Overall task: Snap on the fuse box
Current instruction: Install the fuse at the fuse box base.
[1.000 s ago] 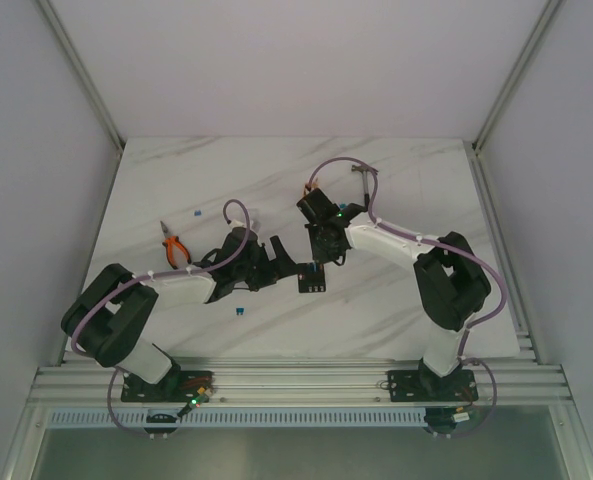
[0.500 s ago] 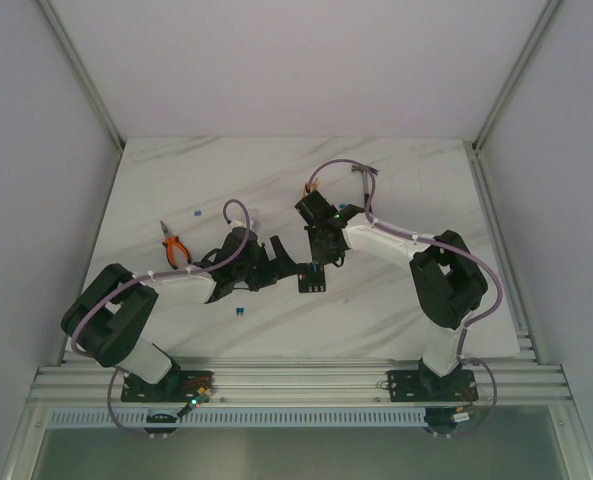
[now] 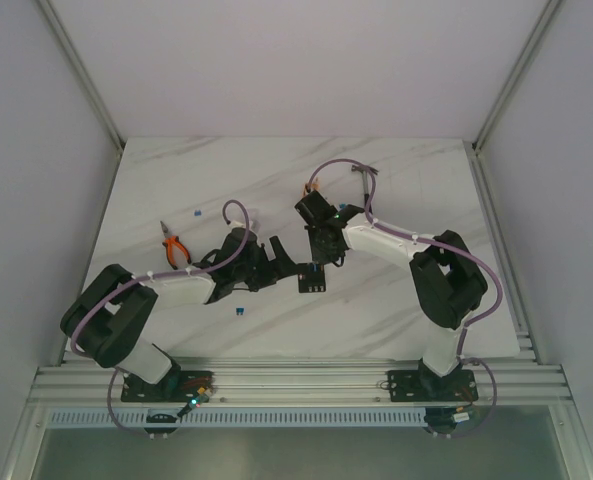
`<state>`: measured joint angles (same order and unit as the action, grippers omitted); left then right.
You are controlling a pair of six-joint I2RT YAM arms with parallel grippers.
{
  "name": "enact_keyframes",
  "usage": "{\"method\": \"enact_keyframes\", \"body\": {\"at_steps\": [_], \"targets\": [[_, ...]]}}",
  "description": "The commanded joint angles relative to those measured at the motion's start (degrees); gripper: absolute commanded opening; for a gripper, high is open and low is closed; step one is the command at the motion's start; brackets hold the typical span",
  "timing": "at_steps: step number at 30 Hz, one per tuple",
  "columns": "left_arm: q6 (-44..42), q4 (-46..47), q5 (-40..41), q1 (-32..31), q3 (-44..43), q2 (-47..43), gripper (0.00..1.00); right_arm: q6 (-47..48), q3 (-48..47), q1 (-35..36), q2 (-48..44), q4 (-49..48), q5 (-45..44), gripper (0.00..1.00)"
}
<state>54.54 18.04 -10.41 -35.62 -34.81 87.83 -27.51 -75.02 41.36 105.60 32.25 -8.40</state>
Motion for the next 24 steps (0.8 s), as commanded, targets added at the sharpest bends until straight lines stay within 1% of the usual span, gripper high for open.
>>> {"method": "enact_keyframes", "body": {"at_steps": [1,17,24], "targets": [[0.5,0.0,0.3,0.3,1.1,-1.2,1.0,-0.9,-0.6,0.5,0.8,-0.2,-1.6,0.0],[0.6,0.1,0.2,0.3,1.1,-1.0,1.0,0.8,0.5,0.8,2.0,-1.0,-1.2,0.0],[0.7,0.1,0.2,0.2,1.0,-0.9,1.0,1.1,1.9,1.5,2.1,-1.3,-2.6,0.0]]}}
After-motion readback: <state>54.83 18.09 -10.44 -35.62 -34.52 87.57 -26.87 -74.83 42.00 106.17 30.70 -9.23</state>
